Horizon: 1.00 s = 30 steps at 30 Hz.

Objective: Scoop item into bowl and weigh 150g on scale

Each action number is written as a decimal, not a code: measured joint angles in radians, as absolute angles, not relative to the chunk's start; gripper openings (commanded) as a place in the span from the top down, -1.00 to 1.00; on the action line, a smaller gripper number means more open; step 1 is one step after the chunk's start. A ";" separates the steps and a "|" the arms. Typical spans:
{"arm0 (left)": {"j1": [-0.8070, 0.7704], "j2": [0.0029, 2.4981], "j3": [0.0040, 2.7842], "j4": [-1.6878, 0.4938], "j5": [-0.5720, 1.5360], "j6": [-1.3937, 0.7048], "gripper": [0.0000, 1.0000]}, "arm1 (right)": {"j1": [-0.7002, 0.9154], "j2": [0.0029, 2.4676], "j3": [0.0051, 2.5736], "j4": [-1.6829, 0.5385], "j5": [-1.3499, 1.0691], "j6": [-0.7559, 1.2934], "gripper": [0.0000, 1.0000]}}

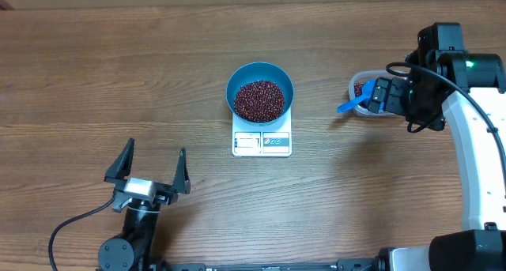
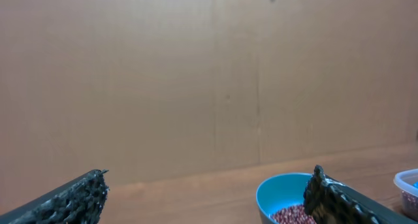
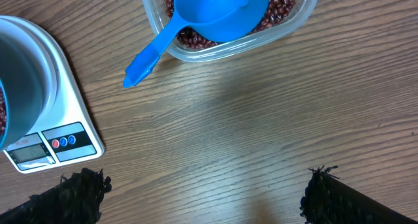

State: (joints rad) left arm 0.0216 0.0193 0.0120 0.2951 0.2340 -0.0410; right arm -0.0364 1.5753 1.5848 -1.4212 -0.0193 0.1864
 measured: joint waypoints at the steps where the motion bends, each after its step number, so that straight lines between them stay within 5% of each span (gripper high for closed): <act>1: 0.022 0.018 0.010 0.286 0.228 -0.051 -0.99 | -0.037 1.575 1.585 -1.421 -0.019 0.186 -1.00; 19: 0.050 0.015 0.008 -0.060 0.121 -0.148 -0.99 | -0.037 1.575 1.585 -1.421 -0.019 0.186 -1.00; 30: 0.060 0.015 0.008 -0.068 0.107 -0.113 -0.99 | -0.037 1.575 1.585 -1.421 -0.019 0.187 -1.00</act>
